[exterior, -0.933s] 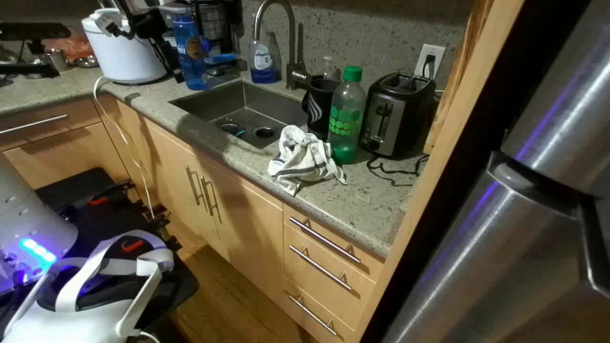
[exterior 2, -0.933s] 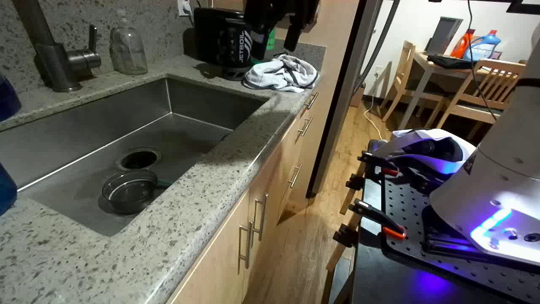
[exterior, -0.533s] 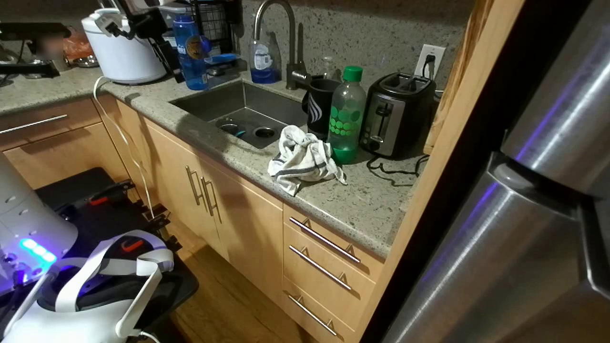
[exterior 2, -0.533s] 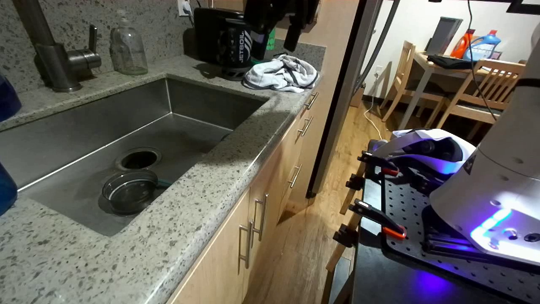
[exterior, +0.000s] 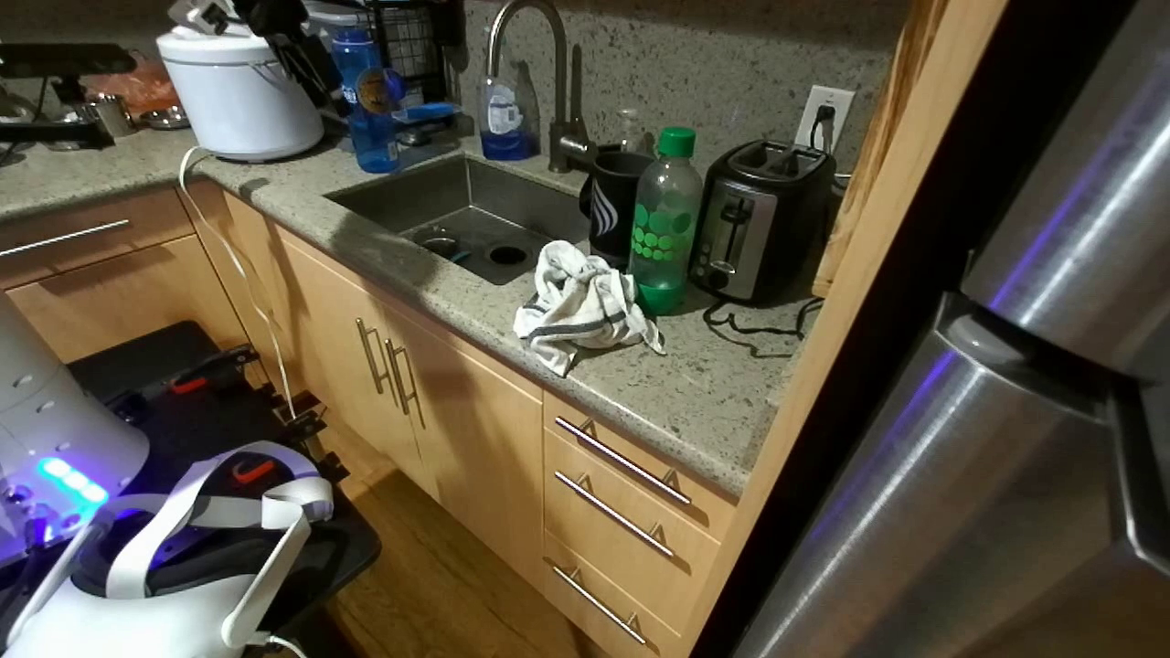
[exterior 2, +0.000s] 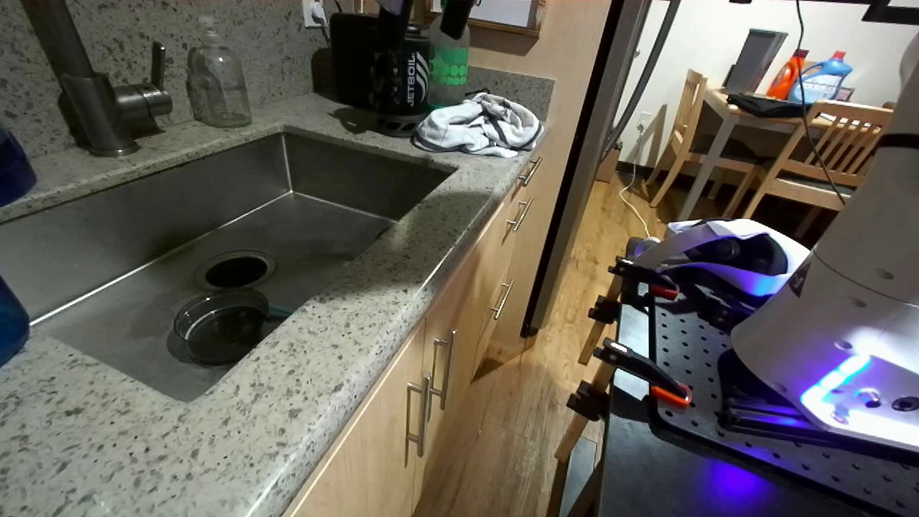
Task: Put the blue bottle, the black mug, and the green bottle in the sink
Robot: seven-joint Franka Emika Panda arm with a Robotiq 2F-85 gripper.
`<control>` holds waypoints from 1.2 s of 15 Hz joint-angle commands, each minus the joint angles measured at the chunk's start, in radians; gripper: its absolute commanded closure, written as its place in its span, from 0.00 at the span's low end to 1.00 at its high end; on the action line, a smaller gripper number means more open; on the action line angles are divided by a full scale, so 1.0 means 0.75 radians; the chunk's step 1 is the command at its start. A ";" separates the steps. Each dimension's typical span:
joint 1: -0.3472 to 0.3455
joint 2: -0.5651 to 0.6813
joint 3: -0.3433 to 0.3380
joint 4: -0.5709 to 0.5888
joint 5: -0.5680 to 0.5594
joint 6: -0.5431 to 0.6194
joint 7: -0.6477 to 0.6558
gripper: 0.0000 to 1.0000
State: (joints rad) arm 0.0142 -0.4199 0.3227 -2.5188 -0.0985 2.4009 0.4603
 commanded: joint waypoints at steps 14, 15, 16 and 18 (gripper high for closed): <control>0.069 0.138 0.041 0.149 -0.178 0.068 0.004 0.00; 0.072 0.144 0.041 0.154 -0.177 0.074 0.003 0.00; 0.076 0.166 0.046 0.180 -0.174 0.072 0.007 0.00; 0.085 0.209 0.071 0.248 -0.194 0.060 0.020 0.00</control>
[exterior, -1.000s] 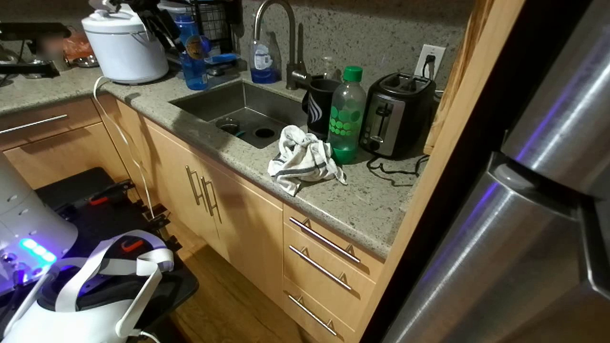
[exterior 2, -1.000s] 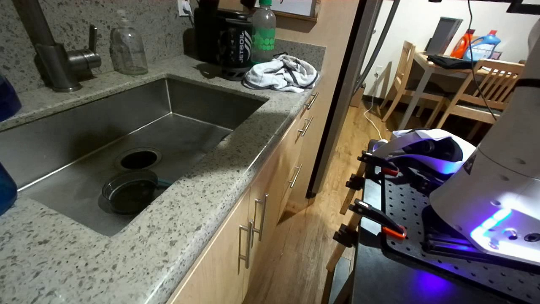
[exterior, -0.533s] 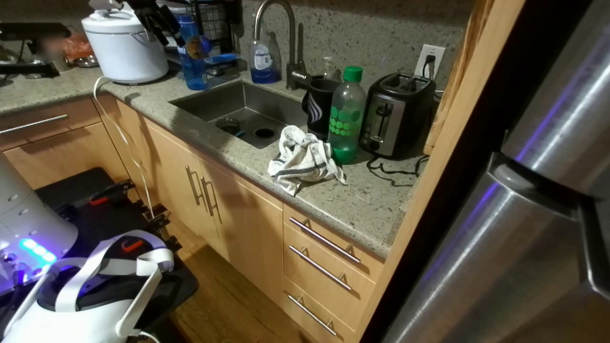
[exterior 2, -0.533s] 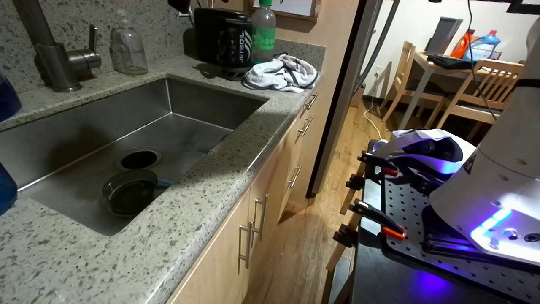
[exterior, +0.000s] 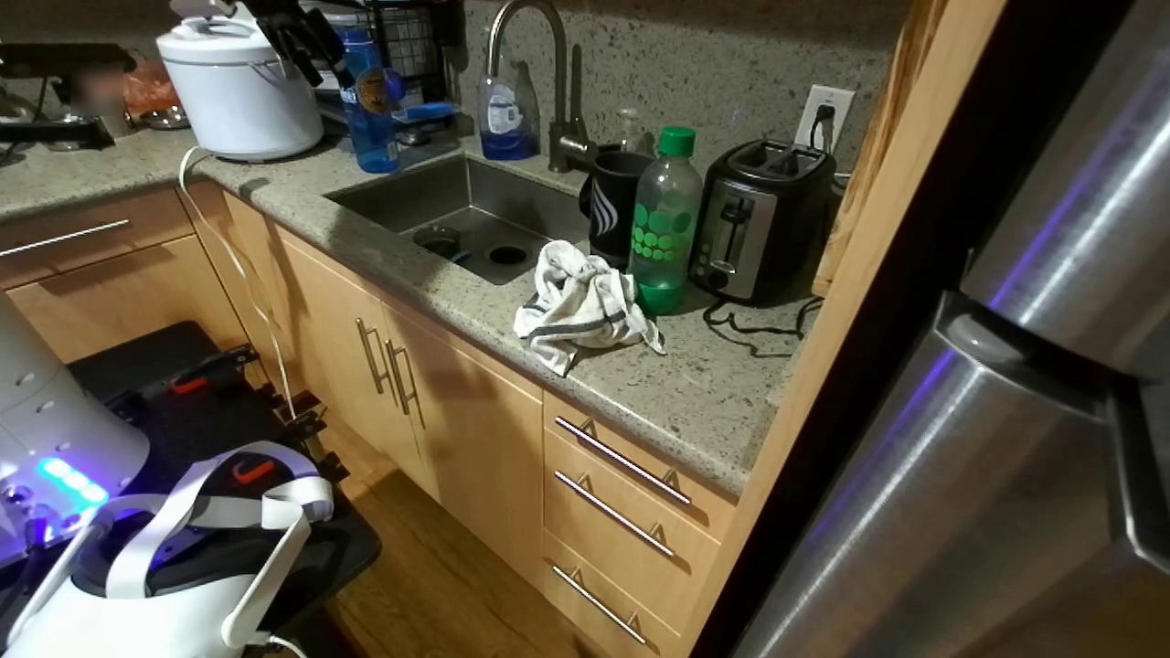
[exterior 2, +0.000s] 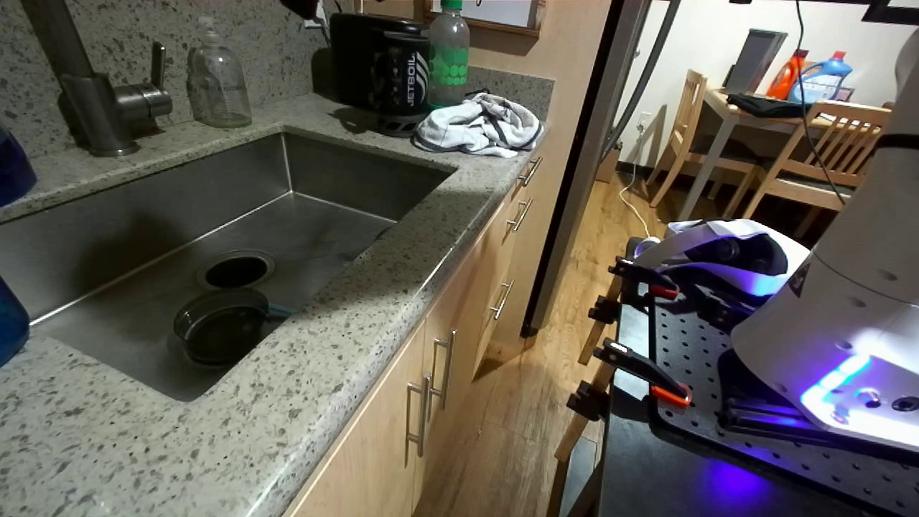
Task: Put the blue bottle, the black mug, and the green bottle in the sink
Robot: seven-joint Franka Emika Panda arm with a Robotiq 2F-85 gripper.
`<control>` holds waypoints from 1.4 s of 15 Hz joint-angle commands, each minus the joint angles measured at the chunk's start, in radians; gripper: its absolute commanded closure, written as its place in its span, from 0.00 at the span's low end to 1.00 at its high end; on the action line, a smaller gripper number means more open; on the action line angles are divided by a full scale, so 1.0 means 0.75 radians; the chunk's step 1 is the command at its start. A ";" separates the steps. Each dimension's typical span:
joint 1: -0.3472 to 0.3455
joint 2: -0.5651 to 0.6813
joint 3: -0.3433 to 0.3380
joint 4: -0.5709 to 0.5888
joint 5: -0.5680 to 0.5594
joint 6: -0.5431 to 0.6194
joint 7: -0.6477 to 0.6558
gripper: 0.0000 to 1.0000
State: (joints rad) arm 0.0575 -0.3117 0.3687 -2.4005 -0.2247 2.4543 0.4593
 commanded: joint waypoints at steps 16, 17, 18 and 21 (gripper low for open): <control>0.216 0.423 -0.030 0.501 -0.259 -0.002 -0.003 0.00; 0.224 0.427 -0.038 0.500 -0.259 -0.002 -0.003 0.00; 0.228 0.427 -0.043 0.498 -0.259 -0.002 -0.003 0.00; 0.230 0.430 -0.052 0.497 -0.267 0.005 0.002 0.00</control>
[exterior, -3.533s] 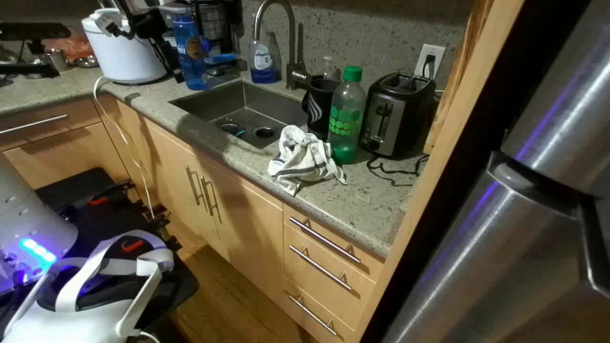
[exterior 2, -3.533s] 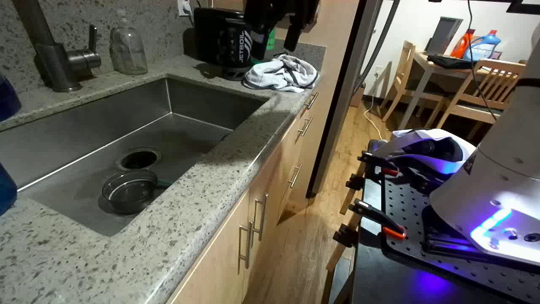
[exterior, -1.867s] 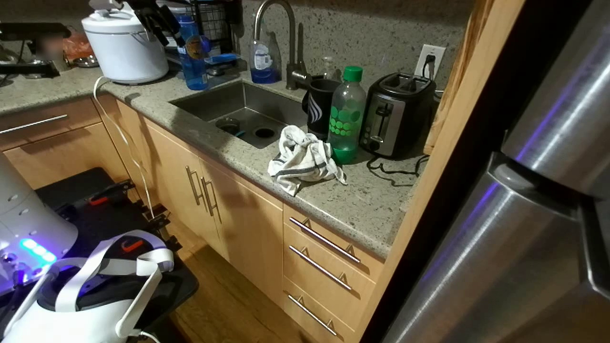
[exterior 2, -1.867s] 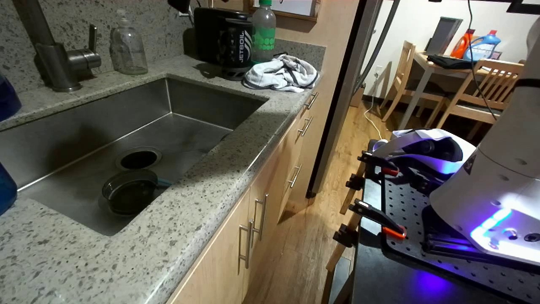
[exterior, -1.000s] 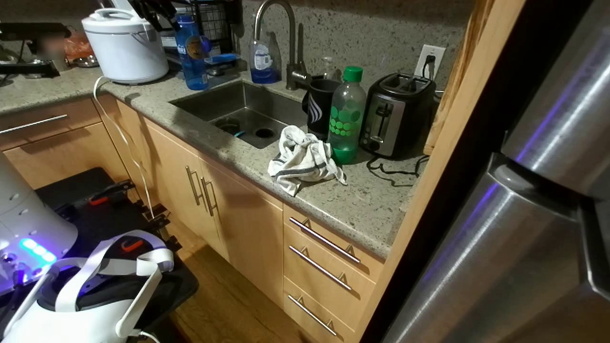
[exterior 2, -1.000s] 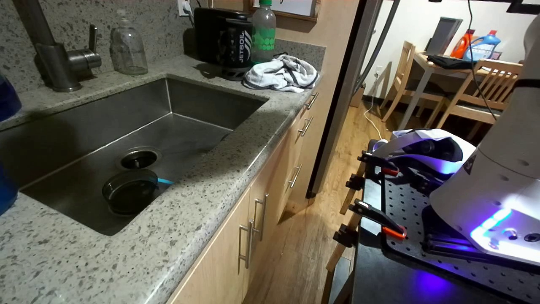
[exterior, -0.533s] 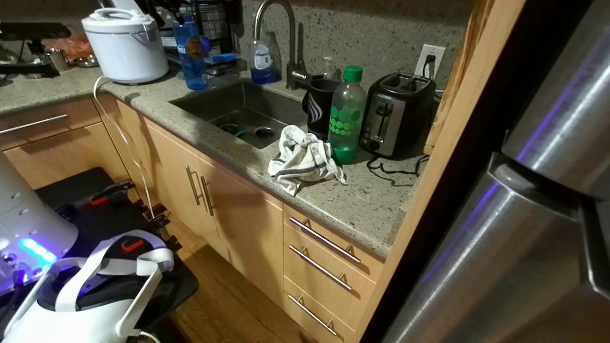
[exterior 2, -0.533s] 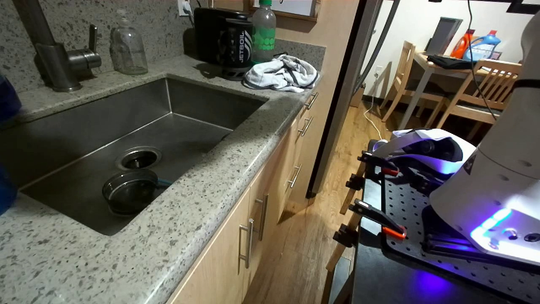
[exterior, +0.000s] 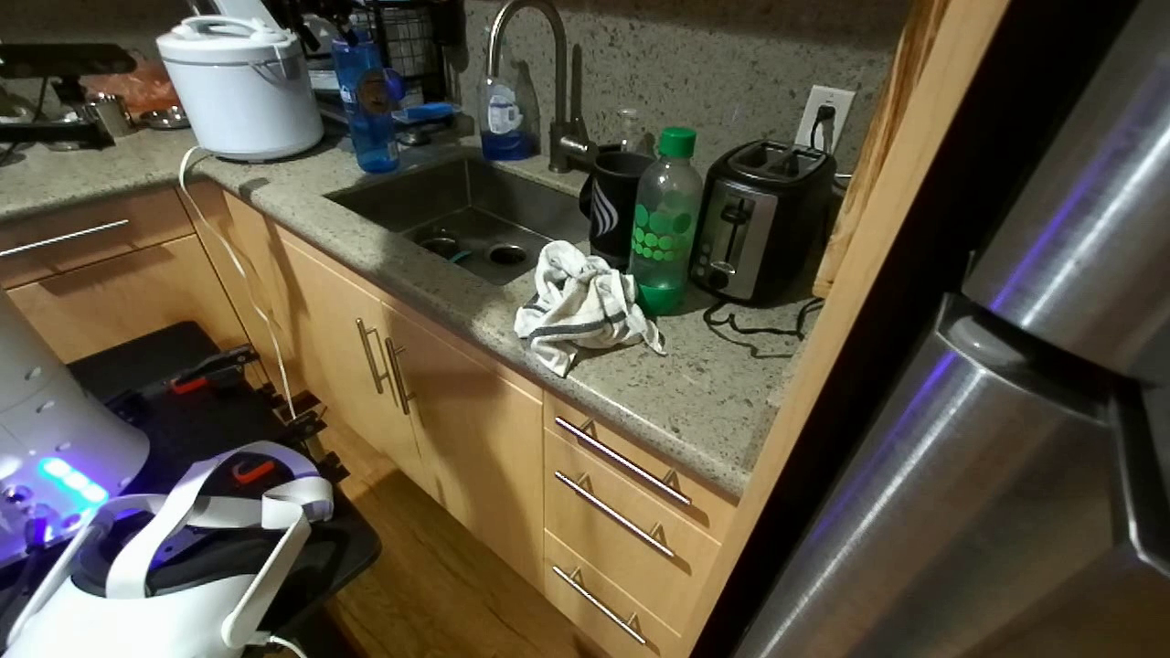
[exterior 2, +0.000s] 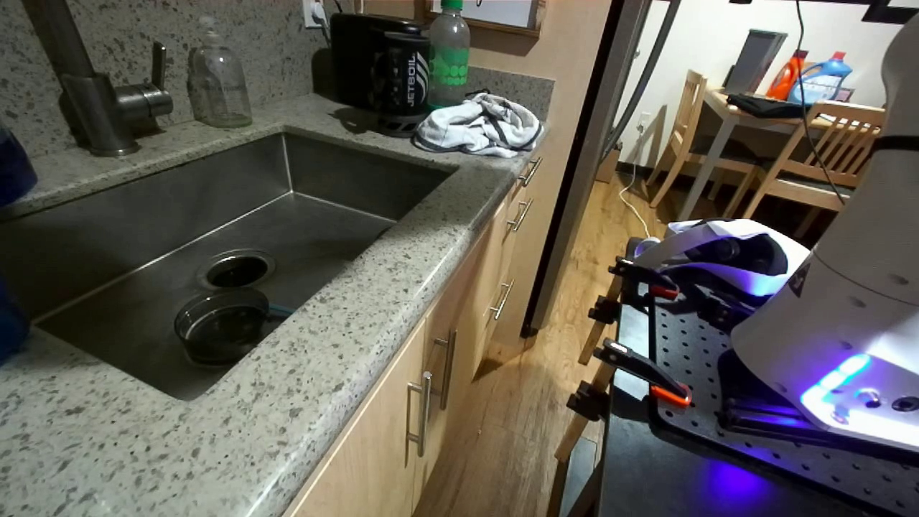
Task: Put the blue bottle, the black mug, and the green bottle in the sink
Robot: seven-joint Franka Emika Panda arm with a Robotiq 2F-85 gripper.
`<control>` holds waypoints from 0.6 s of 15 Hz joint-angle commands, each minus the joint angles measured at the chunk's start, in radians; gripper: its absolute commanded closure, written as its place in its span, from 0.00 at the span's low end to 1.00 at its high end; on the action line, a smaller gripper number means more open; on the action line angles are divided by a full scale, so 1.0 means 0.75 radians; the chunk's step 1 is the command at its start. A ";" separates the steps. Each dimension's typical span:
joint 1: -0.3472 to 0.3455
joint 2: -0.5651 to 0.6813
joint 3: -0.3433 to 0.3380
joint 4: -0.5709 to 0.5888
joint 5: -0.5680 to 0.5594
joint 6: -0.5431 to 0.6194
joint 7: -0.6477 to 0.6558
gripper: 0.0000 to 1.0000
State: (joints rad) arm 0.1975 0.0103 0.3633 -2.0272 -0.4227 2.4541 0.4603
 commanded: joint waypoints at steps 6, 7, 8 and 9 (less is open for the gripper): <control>0.099 0.006 -0.045 0.069 -0.080 -0.007 0.017 0.00; 0.106 0.010 -0.046 0.084 -0.099 -0.010 0.026 0.00; 0.111 0.017 -0.046 0.099 -0.107 -0.007 0.023 0.00; 0.114 0.028 -0.047 0.116 -0.107 -0.007 0.018 0.00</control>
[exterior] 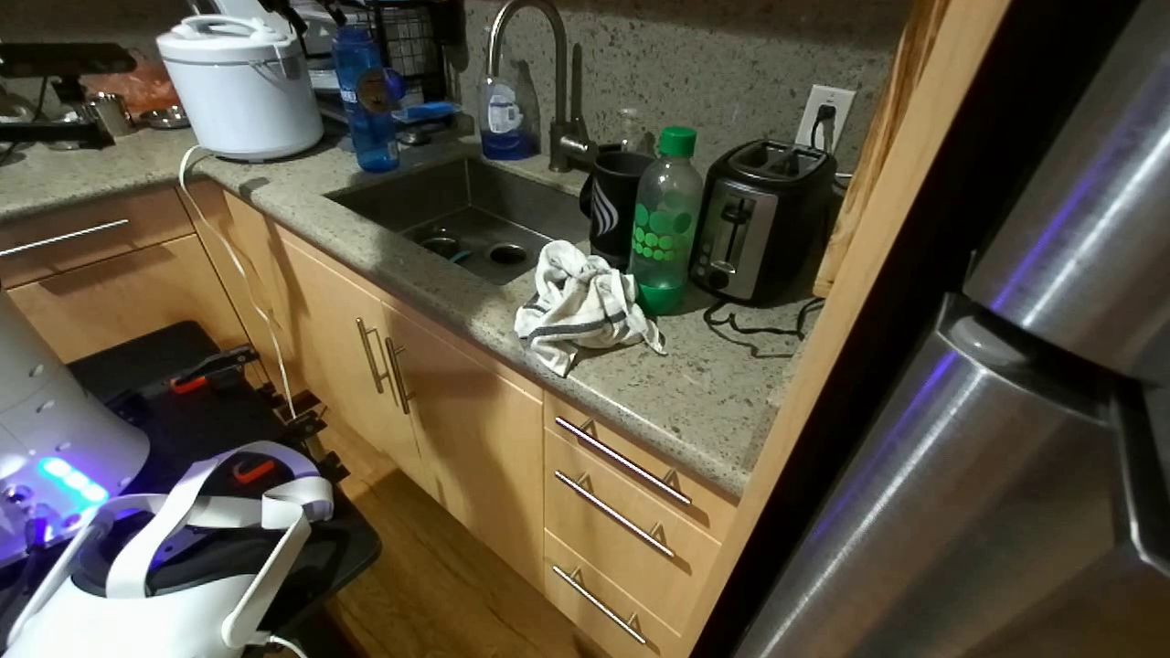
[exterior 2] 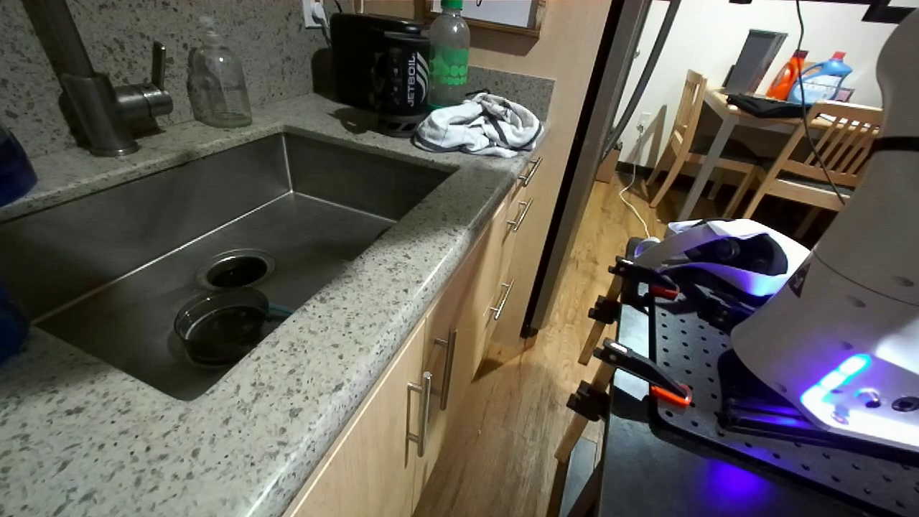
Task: Put the blue bottle, the black mug, and the green bottle in the sink
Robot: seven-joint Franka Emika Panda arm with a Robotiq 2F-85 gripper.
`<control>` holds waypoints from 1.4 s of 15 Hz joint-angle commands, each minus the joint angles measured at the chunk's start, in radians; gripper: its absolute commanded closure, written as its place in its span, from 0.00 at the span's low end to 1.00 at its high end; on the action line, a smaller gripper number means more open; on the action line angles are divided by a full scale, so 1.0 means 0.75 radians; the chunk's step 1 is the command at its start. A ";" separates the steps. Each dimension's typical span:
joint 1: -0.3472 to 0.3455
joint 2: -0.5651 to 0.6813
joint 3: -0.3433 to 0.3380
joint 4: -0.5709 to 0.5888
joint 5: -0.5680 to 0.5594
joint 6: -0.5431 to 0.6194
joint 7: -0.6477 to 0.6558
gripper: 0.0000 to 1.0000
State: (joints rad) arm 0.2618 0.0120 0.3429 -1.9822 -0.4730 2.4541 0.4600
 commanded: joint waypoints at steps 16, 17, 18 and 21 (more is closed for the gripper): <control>0.256 0.415 -0.086 0.638 -0.077 -0.515 -0.053 0.00; 0.272 0.436 -0.097 0.665 -0.079 -0.537 -0.057 0.00; 0.286 0.458 -0.109 0.693 -0.079 -0.555 -0.065 0.00; 0.319 0.519 -0.148 0.769 -0.084 -0.582 -0.073 0.00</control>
State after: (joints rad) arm 0.4663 0.3461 0.2653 -1.4967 -0.5162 2.0720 0.4316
